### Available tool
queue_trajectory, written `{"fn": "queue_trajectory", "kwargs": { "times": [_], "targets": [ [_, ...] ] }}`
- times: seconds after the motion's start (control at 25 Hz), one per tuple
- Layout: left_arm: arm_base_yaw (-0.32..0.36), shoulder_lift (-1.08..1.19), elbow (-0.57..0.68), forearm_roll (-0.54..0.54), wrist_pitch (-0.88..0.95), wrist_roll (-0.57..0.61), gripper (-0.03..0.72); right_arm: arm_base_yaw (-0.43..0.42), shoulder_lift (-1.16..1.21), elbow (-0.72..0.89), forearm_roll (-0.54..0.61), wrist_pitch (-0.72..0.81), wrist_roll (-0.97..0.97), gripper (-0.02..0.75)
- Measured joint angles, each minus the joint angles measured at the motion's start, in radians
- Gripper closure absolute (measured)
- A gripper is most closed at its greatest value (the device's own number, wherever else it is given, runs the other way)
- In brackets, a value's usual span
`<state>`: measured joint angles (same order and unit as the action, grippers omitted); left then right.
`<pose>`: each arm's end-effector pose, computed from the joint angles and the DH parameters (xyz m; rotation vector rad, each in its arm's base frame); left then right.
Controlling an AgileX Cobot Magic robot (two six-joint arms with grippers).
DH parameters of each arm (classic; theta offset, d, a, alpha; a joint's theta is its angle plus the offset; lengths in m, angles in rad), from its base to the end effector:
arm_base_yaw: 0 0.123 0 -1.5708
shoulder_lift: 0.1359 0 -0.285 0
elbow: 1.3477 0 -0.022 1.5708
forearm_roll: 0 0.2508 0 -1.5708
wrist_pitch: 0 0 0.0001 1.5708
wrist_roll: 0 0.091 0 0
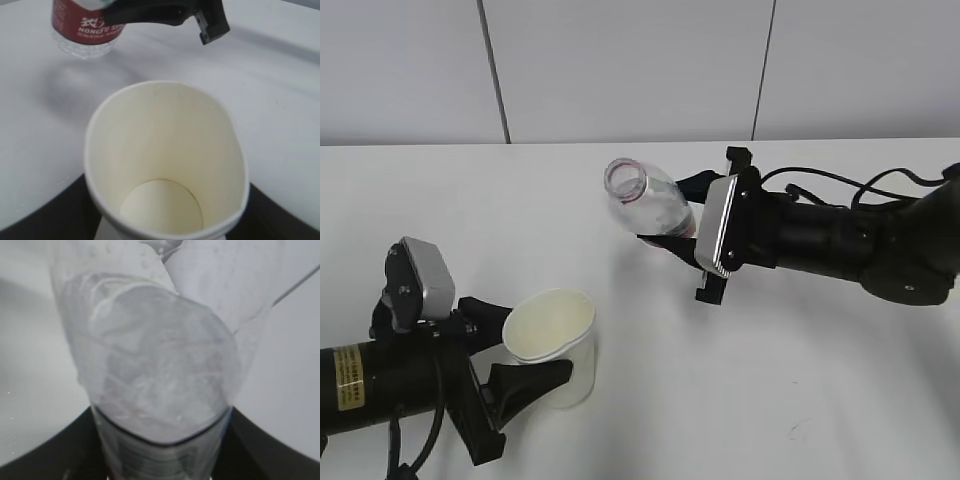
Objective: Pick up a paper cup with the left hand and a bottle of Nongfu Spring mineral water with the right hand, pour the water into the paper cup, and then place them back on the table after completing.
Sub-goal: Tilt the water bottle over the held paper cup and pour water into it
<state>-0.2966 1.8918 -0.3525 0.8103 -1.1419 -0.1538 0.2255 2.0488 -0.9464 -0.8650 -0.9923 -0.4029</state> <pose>0.2105 -0.1270 0.1014 0.9635 1.7432 -0.7524 0.3607 0.1422 0.1382 -1.3453 1.1200 0.0781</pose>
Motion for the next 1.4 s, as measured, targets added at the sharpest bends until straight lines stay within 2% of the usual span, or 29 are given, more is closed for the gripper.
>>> {"fn": "queue_trajectory", "kwargs": {
  "times": [0.36, 0.72, 1.4],
  "targets": [
    [0.0, 0.0, 0.0, 0.073, 0.0, 0.0, 0.256, 0.086, 0.0, -0.021, 0.066, 0.113, -0.276, 0.358],
    [0.0, 0.0, 0.0, 0.131, 0.0, 0.0, 0.27, 0.086, 0.0, -0.021, 0.159, 0.125, -0.485, 0.358],
    [0.0, 0.0, 0.0, 0.154, 0.0, -0.001, 0.27, 0.086, 0.0, -0.021, 0.165, 0.065, -0.764, 0.36]
  ]
}}
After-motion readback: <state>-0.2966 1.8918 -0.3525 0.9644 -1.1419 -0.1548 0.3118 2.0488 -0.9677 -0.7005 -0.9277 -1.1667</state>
